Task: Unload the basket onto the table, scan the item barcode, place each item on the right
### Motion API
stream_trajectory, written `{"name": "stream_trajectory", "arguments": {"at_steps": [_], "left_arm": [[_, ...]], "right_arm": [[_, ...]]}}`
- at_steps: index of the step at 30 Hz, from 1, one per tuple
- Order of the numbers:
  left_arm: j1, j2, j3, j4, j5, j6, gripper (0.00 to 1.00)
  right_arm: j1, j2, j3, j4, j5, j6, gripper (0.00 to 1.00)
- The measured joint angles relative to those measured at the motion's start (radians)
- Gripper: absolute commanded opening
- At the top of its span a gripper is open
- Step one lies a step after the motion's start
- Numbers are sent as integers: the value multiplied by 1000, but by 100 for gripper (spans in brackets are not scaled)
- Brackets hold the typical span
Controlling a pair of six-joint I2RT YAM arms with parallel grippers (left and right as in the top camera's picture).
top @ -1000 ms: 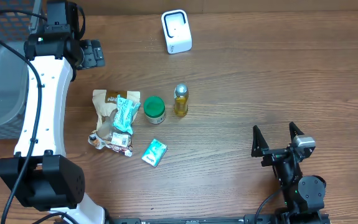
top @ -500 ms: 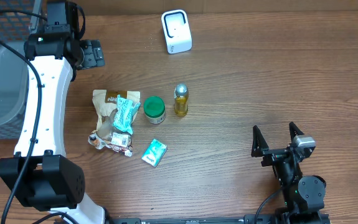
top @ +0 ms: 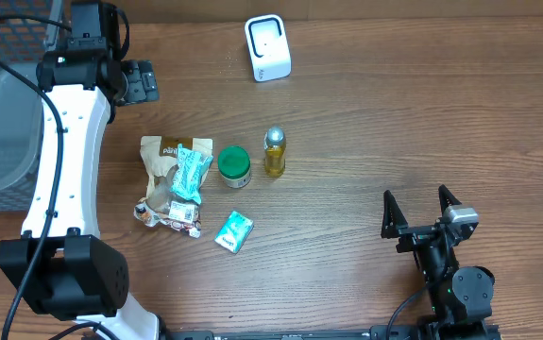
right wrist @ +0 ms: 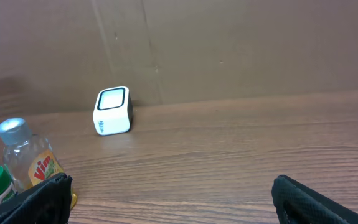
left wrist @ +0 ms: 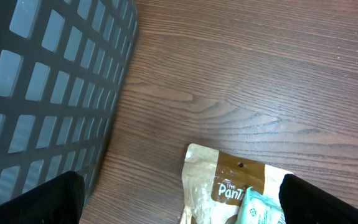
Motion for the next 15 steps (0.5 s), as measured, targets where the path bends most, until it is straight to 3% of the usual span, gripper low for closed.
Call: {"name": "stream_trajectory", "arguments": {"at_steps": [11, 15], "left_arm": [[0, 0, 0, 0, 0, 0, 100], [0, 0, 0, -1, 0, 0, 100]], "right_arm": [[0, 0, 12, -64, -45, 31, 100], [0, 22, 135, -179, -20, 41, 100]]}}
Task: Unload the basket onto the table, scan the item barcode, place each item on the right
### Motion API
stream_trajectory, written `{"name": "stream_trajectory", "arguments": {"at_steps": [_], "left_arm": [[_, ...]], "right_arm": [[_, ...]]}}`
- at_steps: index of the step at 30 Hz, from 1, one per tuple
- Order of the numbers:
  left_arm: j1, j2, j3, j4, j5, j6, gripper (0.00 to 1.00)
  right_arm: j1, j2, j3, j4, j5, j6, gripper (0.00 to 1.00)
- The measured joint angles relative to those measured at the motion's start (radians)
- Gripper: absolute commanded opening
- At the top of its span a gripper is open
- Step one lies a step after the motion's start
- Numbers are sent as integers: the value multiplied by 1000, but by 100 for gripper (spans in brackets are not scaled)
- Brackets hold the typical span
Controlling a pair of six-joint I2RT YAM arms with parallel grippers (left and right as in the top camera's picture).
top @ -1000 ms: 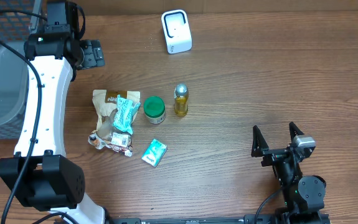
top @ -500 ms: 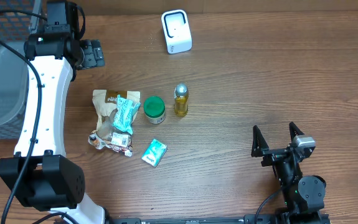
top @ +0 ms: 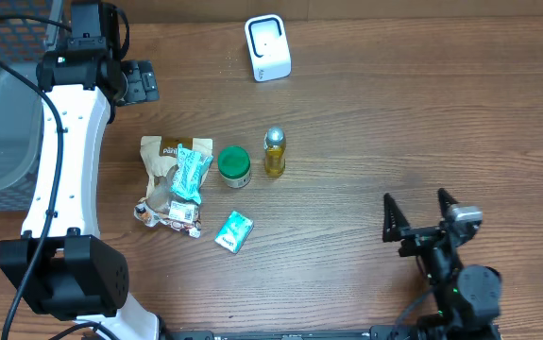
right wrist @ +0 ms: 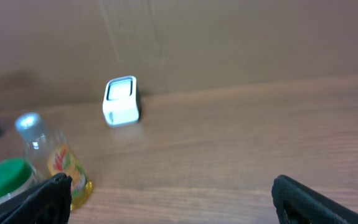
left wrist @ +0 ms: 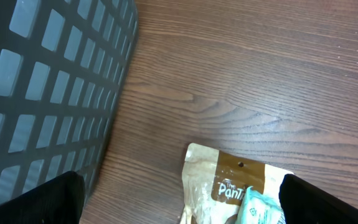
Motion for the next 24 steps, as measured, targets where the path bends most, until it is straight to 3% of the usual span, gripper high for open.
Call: {"name": "stream_trajectory", "arguments": {"at_steps": [9, 24], "left_arm": [[0, 0, 0, -1, -1, 0, 99], [0, 0, 0, -2, 0, 0, 100]], "right_arm": [[0, 315, 544, -344, 56, 7, 100], [0, 1125, 1645, -1131, 8, 11, 100]]}}
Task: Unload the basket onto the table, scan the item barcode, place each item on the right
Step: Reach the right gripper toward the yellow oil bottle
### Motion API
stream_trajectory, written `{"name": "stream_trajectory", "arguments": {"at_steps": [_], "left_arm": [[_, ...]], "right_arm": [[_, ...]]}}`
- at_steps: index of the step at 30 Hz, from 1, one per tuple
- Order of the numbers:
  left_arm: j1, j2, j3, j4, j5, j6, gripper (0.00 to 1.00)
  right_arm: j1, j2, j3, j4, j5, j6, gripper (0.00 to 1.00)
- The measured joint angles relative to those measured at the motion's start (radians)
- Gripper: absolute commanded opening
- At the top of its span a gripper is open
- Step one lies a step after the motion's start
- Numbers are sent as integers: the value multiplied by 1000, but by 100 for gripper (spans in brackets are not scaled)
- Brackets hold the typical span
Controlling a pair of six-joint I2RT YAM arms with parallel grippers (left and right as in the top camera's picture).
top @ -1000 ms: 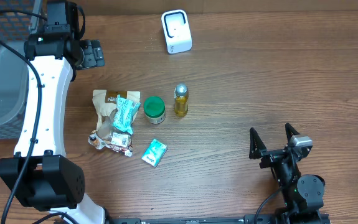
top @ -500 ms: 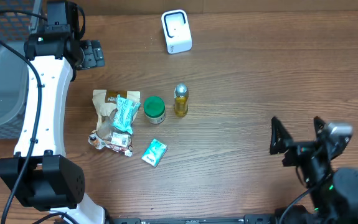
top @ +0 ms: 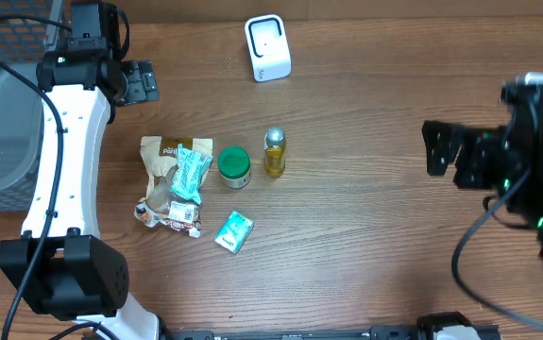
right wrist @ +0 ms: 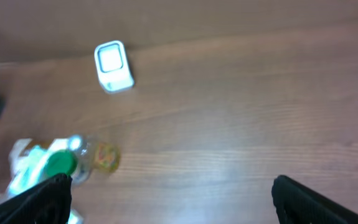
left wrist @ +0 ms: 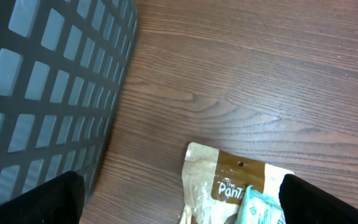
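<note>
The white barcode scanner [top: 267, 47] stands at the table's far edge and also shows in the right wrist view as a scanner [right wrist: 113, 66]. The items lie left of centre: a brown pouch [top: 162, 156] under a teal packet [top: 192, 172], a green-lidded jar [top: 234, 166], a yellow bottle [top: 274, 152] and a small teal pack [top: 234, 230]. My left gripper [top: 139, 81] hangs open above the table, beyond the pouch [left wrist: 222, 183], holding nothing. My right gripper [top: 449, 153] is open and empty, raised high over the right side.
A dark mesh basket stands at the left edge, close beside the left arm, and fills the left of the left wrist view as a basket [left wrist: 42, 93]. A crumpled wrapper [top: 165, 215] lies below the pouch. Bare wood separates the items from the right gripper.
My right gripper has gone from low at the front right of the table to high over the right side, and it now looks down on the scanner and items. The left arm has not moved.
My right gripper first sat open and low near the front right edge, looking level at the scanner. Then it had tilted slightly toward the bottle and jar. Now it is high over the right side. The left gripper and all items stayed put.
</note>
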Motion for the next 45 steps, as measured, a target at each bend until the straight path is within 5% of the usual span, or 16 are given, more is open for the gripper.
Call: {"name": "stream_trajectory", "arguments": {"at_steps": [6, 12, 17, 19, 21, 34, 45], "left_arm": [[0, 0, 0, 0, 0, 0, 100], [0, 0, 0, 0, 0, 0, 100], [0, 0, 0, 0, 0, 0, 100], [0, 0, 0, 0, 0, 0, 100], [0, 0, 0, 0, 0, 0, 99], [0, 0, 0, 0, 0, 0, 99], [0, 0, 0, 0, 0, 0, 99]], "right_arm": [[0, 266, 367, -224, -75, 0, 100], [0, 429, 498, -288, -93, 1, 100], [0, 469, 500, -246, -105, 0, 100], [0, 469, 500, -235, -117, 0, 88], [0, 469, 500, -237, -140, 7, 87], [193, 473, 308, -184, -145, 131, 93], [451, 489, 58, 119, -46, 205, 98]]}}
